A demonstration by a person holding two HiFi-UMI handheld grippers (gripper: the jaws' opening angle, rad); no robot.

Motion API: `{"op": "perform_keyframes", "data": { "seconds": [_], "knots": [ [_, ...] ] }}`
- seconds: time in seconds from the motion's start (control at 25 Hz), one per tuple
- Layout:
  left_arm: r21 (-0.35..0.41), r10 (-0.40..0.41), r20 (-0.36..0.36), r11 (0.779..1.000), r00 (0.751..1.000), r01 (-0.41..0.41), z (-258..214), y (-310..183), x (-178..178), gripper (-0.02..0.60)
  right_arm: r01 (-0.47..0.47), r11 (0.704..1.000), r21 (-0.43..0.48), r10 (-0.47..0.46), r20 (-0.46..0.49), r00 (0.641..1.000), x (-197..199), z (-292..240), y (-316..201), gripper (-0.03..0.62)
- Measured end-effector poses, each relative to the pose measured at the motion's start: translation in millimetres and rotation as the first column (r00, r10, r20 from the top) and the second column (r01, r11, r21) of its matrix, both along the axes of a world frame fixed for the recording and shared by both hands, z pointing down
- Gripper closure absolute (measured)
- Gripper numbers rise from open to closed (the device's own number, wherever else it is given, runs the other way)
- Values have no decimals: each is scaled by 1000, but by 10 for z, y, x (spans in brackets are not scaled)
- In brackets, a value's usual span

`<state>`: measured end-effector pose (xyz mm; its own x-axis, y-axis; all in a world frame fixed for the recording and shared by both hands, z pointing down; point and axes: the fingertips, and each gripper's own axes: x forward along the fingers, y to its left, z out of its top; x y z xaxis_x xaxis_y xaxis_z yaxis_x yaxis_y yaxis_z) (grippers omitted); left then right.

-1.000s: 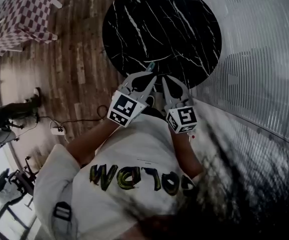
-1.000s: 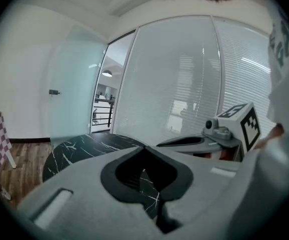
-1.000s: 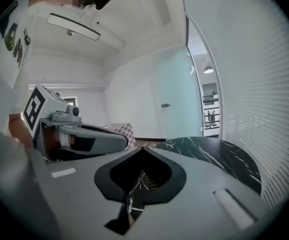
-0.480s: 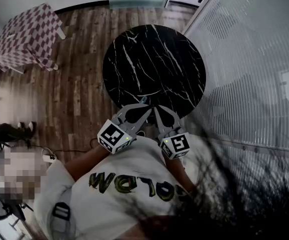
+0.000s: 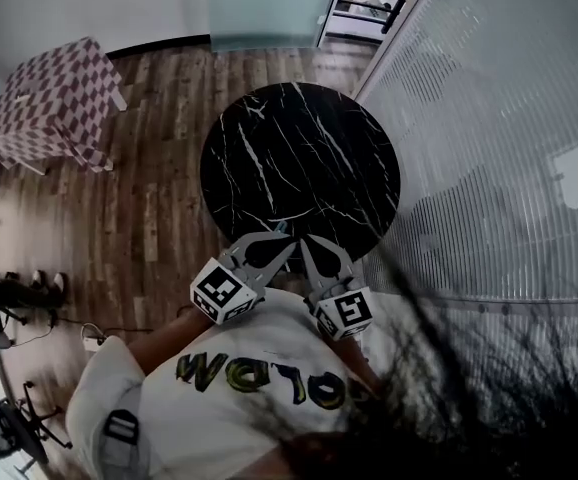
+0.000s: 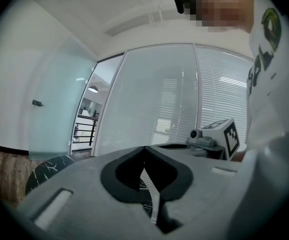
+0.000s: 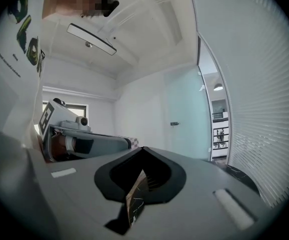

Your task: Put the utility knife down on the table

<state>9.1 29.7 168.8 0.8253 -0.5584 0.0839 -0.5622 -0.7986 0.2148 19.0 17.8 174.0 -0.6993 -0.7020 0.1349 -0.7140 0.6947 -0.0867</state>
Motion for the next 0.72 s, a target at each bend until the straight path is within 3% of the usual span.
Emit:
{"op": "perform_keyframes", "data": {
  "seconds": [0.72],
  "knots": [
    [-34,-1,1,999,1000,1,109,-92,16,578,-15,1000,6,15,4,1000,53,26,-151,592]
  ]
}}
